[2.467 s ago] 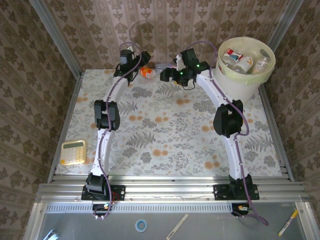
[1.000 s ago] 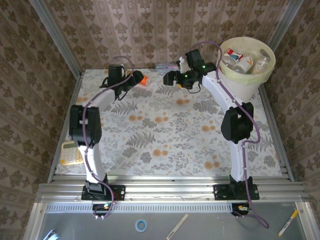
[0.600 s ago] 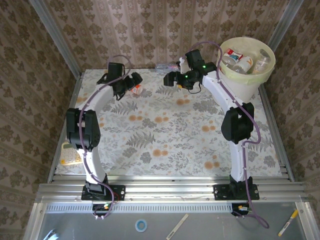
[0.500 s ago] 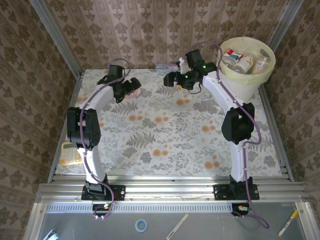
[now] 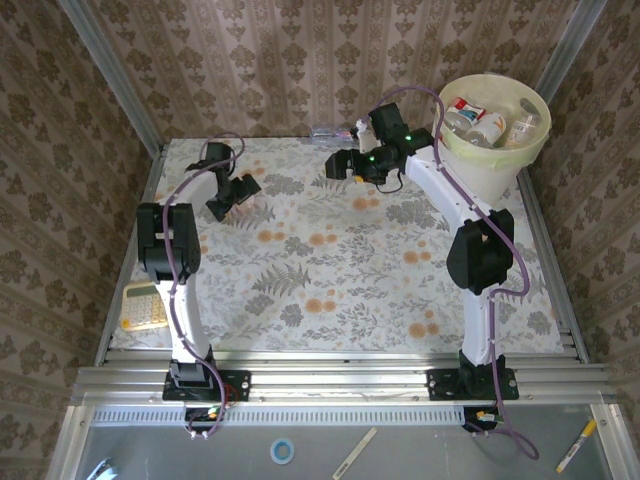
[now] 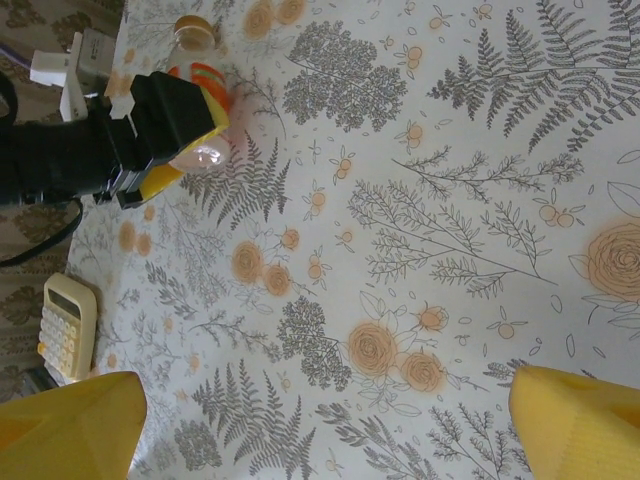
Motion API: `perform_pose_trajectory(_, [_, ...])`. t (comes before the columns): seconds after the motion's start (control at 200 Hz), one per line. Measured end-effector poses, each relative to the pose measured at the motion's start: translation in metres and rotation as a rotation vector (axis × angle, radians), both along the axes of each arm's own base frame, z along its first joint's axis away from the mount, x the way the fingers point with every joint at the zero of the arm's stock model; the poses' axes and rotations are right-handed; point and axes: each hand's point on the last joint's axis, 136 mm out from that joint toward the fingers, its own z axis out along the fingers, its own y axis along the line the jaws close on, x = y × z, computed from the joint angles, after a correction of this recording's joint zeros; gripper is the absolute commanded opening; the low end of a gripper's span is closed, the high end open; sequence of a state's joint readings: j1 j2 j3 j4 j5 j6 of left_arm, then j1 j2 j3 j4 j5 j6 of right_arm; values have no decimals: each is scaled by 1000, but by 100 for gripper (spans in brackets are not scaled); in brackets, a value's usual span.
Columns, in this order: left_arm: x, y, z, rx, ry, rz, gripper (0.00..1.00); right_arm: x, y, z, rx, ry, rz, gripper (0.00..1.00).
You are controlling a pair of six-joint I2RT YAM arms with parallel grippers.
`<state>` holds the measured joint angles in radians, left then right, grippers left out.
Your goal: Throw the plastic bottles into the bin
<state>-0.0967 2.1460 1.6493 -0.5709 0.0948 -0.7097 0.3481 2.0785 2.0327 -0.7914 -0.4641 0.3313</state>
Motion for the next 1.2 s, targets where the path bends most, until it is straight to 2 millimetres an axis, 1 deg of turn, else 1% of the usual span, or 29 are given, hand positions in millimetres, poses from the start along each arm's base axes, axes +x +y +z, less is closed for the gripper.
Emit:
perform_pose_trajectory(0.045, [2,5,-5,11,9,3,98,0,1,0,-1,0,1,95])
perform_pose_trajectory(0.085, [1,10,-10,21,21,5,94,-1,1,0,-1,0,2,95])
perform_pose_trajectory(0.26, [-3,21,-14,50,39,-16,63,-2,3,0,-6,-2,4,95])
perform_pose_trajectory(0.335, [-3,23,-14,60,37,-37,54,-2,4,-1,-6,-1,5,95])
perform_pose_trajectory(0.38, [-2,24,-14,63,33,-46,51,-2,5,-1,-6,-2,7,95])
perform_pose_trajectory(0.44, [-1,22,-14,62,26,-72,49,-2,5,0,-9,-3,5,95])
perform_pose_trajectory(0.54, [4,11,-11,50,-8,-136,49,-1,4,3,-12,-11,1,95])
perform_pose_trajectory(0.61, [9,-7,-6,27,-60,-208,49,0,3,8,-16,-20,-5,95])
perform_pose_trajectory(0.71, [12,-48,11,-20,-163,-350,48,3,-1,20,-31,-44,-23,95])
perform_pose_trajectory(0.725, [12,-57,17,-33,-187,-381,47,4,-2,23,-34,-48,-27,95])
perform_pose_trajectory(0.78, [13,-84,34,-67,-269,-464,45,5,-4,32,-42,-66,-39,95])
perform_pose_trajectory(0.795, [13,-95,42,-84,-304,-497,45,6,-5,34,-45,-70,-43,95])
perform_pose_trajectory(0.835, [12,-114,59,-115,-377,-556,43,7,-7,41,-49,-82,-55,95])
perform_pose_trajectory(0.89, [7,-144,86,-175,-477,-645,43,9,-10,49,-56,-95,-75,95])
perform_pose_trajectory(0.93, [3,-163,106,-217,-546,-702,42,10,-13,55,-55,-103,-88,95])
perform_pose_trajectory(1.025, [-9,-197,146,-302,-687,-826,41,11,-19,59,-56,-97,-127,94])
perform_pose_trajectory(1.11, [-22,-221,166,-359,-759,-919,39,12,-25,59,-51,-80,-154,94])
perform_pose_trajectory(1.2, [-36,-241,177,-416,-802,-993,38,14,-29,59,-47,-70,-179,94])
